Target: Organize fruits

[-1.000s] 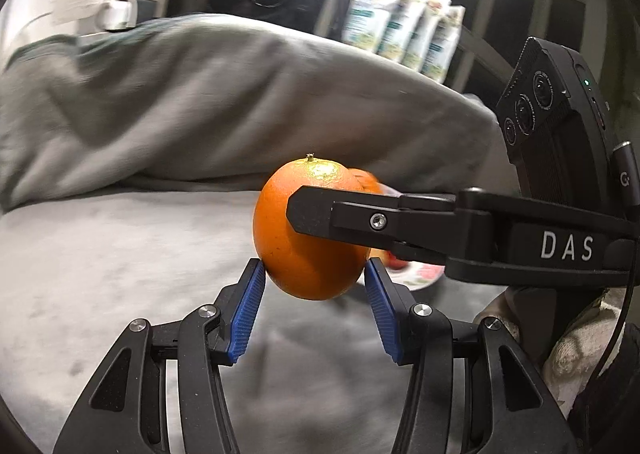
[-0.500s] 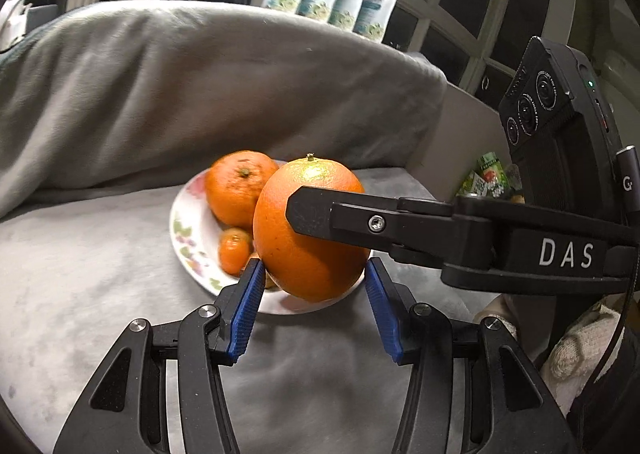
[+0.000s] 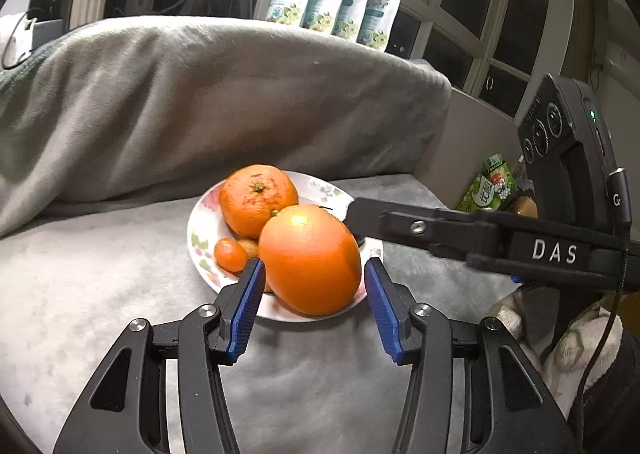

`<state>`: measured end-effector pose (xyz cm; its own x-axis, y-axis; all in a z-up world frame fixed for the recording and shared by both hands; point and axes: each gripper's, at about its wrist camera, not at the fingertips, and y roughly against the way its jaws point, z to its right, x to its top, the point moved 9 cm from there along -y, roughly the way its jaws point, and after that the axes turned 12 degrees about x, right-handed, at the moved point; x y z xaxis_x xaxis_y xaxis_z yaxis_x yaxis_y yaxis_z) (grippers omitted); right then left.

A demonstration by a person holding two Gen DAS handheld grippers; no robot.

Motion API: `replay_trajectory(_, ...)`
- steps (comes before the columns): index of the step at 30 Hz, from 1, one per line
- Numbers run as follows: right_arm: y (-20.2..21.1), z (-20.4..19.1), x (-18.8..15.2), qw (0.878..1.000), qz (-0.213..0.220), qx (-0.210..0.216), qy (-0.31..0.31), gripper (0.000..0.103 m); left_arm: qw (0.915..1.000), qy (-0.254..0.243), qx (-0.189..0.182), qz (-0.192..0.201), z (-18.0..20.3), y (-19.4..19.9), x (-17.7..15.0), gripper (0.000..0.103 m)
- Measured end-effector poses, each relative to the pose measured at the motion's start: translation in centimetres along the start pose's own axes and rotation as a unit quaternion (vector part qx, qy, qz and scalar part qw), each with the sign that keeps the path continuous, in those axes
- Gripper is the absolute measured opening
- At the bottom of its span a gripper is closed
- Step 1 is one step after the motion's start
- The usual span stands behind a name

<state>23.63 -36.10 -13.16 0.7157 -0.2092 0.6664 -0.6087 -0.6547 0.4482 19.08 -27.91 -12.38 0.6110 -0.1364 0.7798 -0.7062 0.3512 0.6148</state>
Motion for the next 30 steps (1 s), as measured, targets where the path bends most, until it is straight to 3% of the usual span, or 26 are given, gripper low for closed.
replay_trajectory(6, 1.5, -0.8, -0.3, 1.000, 0.017, -0.009, 0.009, 0.078, 1.0000, -0.001, 0.002, 0.001, -0.5, 1.2, -0.1, 0.051)
replay_trajectory(10, 2.0, -1.9, -0.8, 0.999, 0.019, -0.028, 0.033, 0.079, 1.0000, -0.002, 0.006, -0.001, -0.6, 1.8, -0.4, 0.051)
replay_trajectory(13, 2.7, -2.5, -1.1, 0.998, 0.029, -0.039, 0.042, 0.090, 0.9999, -0.004, 0.012, 0.001, -1.0, 2.6, -0.7, 0.061)
replay_trajectory(17, 3.6, -3.3, -1.4, 0.994, 0.040, -0.076, 0.067, 0.092, 0.9998, -0.001, 0.020, -0.001, -1.7, 3.6, -1.1, 0.068)
replay_trajectory(21, 4.4, -3.7, -1.8, 0.987, 0.052, -0.127, 0.089, 0.101, 0.9993, -0.003, 0.037, 0.003, -2.4, 4.6, -1.2, 0.071)
replay_trajectory(30, 5.9, -3.3, -2.4, 0.971, 0.067, -0.205, 0.103, 0.102, 0.9966, -0.003, 0.079, 0.023, -4.1, 6.6, -1.1, 0.079)
